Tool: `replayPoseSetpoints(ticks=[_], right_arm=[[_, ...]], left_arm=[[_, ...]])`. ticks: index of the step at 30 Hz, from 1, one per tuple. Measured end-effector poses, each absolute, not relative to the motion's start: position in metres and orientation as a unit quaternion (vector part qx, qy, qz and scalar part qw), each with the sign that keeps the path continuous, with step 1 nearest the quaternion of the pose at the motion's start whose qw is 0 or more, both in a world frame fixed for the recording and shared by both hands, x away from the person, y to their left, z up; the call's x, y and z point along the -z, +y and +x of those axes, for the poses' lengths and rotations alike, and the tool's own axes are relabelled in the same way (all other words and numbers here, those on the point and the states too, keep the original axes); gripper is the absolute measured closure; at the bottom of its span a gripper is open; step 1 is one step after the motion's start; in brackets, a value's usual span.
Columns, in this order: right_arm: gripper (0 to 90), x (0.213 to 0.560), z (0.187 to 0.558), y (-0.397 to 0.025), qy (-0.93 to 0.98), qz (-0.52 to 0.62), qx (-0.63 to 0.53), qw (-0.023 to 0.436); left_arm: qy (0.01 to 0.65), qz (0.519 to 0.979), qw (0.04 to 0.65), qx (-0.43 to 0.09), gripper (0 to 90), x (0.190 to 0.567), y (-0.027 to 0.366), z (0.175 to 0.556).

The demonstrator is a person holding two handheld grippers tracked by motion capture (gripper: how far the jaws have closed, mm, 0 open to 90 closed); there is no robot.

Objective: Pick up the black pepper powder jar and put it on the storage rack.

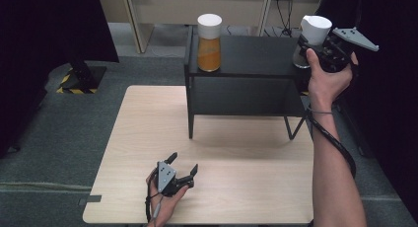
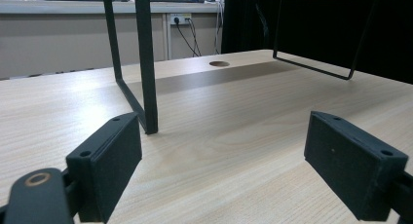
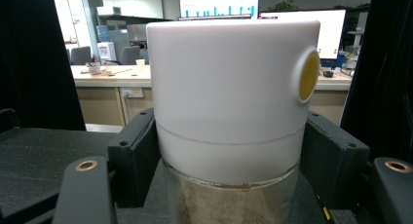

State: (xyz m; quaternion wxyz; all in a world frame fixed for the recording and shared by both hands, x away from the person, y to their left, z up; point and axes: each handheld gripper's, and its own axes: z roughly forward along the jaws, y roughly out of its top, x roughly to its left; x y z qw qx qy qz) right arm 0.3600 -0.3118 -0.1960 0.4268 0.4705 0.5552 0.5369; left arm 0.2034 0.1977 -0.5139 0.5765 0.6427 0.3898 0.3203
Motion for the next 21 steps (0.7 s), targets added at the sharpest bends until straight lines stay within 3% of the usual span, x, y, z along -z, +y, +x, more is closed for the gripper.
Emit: replayPoseSetpoints(ticks=[4,14,21], right_arm=[[27.6,0.195,0.36,-0.312,0.554,0.473,-0.537,0.425],[12.3,0.193,0.354,-0.319,0.557,0.473,-0.545,0.411],[10.0,0.192,0.343,-0.32,0.572,0.457,-0.543,0.412]], left_arm=[[0.389,0.643,0.577,-0.321,13.1,0.514,0.198,0.203],[0.389,0.643,0.576,-0.321,13.1,0.514,0.197,0.203],[0.39,0.643,0.576,-0.321,13.1,0.514,0.197,0.203]])
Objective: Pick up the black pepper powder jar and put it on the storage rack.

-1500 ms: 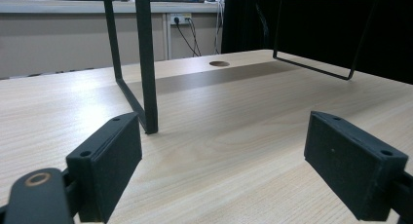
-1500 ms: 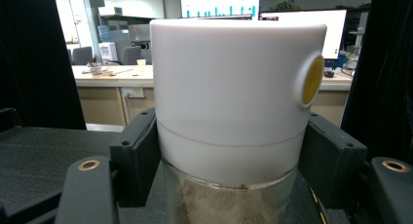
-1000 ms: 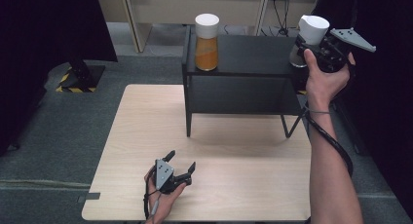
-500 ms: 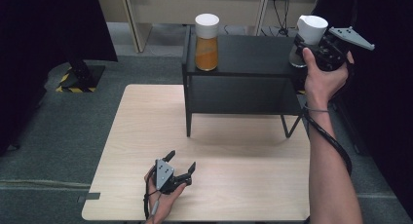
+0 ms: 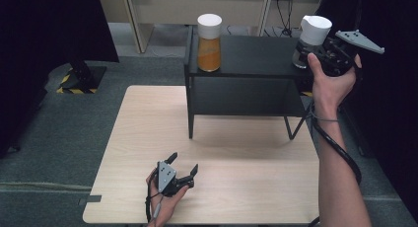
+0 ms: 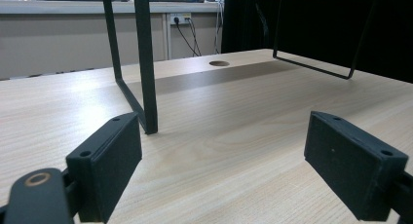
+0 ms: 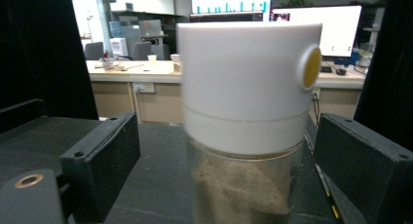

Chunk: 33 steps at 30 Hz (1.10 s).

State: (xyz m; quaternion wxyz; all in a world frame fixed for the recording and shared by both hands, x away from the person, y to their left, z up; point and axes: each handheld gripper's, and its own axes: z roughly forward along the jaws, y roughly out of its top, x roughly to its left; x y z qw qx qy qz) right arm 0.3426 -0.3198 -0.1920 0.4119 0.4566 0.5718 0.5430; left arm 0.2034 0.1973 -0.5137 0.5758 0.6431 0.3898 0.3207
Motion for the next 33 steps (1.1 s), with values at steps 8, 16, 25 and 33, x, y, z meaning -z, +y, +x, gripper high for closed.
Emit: replayPoseSetpoints(ticks=[8,16,25,33], right_arm=[[9.3,0.195,0.329,-0.321,0.575,0.452,-0.544,0.411],[9.3,0.205,0.314,-0.326,0.576,0.444,-0.554,0.405],[9.0,0.216,0.297,-0.328,0.578,0.43,-0.566,0.401],[9.0,0.238,0.281,-0.325,0.577,0.416,-0.579,0.398]], left_arm=[[0.391,0.643,0.577,-0.319,13.1,0.514,0.198,0.204],[0.389,0.643,0.576,-0.322,13.1,0.514,0.197,0.203],[0.389,0.644,0.575,-0.322,13.1,0.514,0.197,0.203],[0.389,0.643,0.576,-0.321,13.1,0.514,0.196,0.203]])
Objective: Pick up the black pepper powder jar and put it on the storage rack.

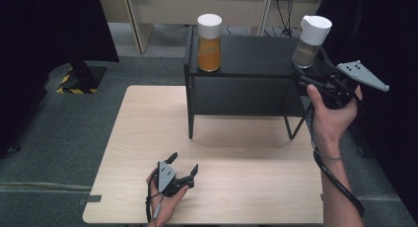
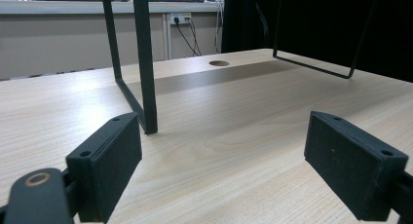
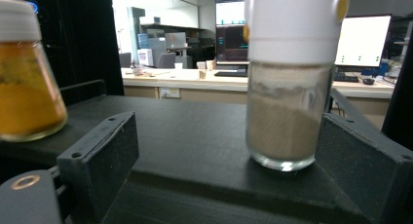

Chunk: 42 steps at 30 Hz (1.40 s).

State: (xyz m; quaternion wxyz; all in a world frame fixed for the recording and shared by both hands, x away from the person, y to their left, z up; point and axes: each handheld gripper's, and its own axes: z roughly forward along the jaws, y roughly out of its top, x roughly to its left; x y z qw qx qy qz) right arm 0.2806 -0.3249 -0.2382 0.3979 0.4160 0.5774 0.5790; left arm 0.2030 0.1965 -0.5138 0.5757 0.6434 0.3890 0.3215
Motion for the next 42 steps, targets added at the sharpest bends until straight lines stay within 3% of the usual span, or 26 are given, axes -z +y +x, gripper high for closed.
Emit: replayPoseSetpoints(ticks=[26,42], right_arm=[[8.8,0.282,0.244,-0.331,0.592,0.415,-0.576,0.383],[8.8,0.323,0.231,-0.331,0.622,0.42,-0.561,0.349]], left_arm=[[0.388,0.645,0.575,-0.323,13.0,0.514,0.196,0.203],[0.387,0.644,0.576,-0.323,13.0,0.514,0.195,0.202]])
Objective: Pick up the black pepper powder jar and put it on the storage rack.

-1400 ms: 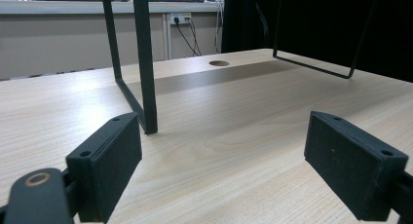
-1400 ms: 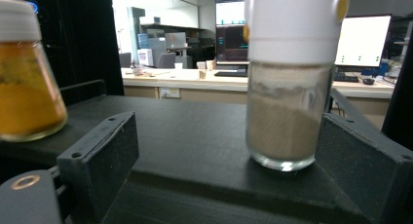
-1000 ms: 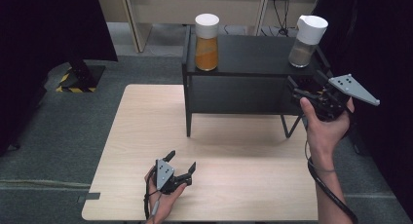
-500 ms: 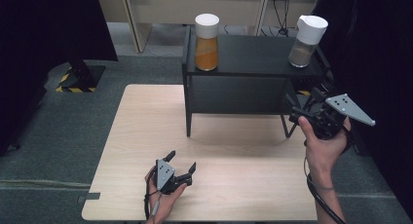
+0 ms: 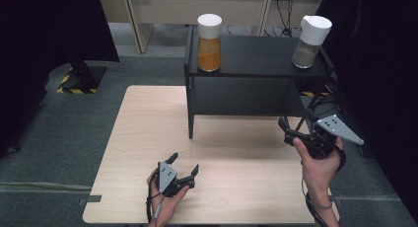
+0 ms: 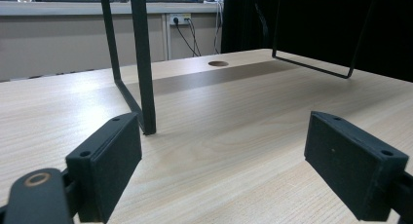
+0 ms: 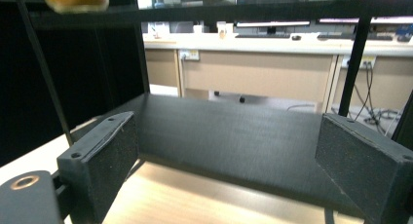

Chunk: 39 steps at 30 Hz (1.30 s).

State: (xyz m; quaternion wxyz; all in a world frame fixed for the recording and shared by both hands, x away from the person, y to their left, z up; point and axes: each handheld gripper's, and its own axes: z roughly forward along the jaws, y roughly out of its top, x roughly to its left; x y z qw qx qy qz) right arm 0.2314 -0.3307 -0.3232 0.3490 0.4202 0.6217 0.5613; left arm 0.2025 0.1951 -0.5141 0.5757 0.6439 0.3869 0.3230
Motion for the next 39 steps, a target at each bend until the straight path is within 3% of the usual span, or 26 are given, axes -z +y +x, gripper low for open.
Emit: replayPoseSetpoints(ticks=[39], right_arm=[[8.1,0.41,0.216,-0.332,0.641,0.433,-0.549,0.316]], left_arm=[[0.387,0.643,0.577,-0.322,13.0,0.514,0.195,0.202]])
